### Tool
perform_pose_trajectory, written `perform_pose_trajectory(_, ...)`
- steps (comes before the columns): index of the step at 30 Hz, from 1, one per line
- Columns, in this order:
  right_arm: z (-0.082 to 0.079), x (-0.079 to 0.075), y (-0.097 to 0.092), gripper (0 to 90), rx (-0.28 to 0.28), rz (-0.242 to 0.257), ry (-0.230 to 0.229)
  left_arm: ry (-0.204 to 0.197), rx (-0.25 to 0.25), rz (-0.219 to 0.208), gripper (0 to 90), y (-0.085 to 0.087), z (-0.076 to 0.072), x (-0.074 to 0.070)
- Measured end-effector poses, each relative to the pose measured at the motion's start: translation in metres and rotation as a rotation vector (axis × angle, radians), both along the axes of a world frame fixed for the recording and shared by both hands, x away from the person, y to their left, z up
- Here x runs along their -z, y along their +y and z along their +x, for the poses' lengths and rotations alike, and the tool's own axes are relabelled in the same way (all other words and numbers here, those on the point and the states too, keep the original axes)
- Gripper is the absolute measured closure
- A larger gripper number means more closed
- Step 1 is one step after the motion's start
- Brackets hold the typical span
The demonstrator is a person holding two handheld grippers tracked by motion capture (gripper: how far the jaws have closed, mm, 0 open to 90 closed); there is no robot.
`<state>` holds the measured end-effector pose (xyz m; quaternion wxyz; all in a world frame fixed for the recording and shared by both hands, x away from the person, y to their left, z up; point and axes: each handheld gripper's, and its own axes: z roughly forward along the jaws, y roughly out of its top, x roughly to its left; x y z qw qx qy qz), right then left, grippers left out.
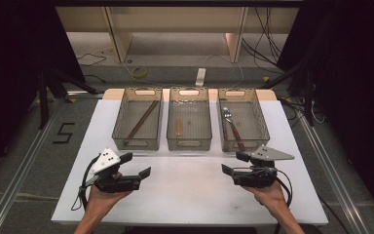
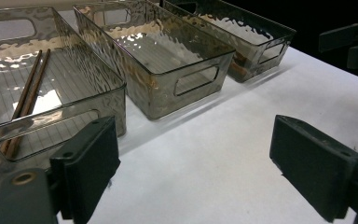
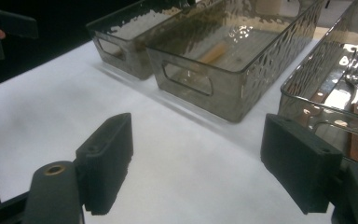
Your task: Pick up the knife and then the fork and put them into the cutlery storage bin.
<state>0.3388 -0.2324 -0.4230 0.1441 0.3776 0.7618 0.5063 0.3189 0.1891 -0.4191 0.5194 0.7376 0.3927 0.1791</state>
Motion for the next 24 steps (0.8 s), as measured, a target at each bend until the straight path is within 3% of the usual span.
perform_pose_trajectory(7, -0.009, 0.005, -0.002, 22.7, 0.001, 0.014, -0.014, 0.011, -0.003, -0.019, 14.9, 0.002, 0.001, 0.000)
perform_pose_trajectory(24, -0.025, 0.011, -0.010, 19.8, 0.019, -0.022, -0.007, 0.031, 0.023, -0.020, 14.9, 0.001, 0.001, 0.002)
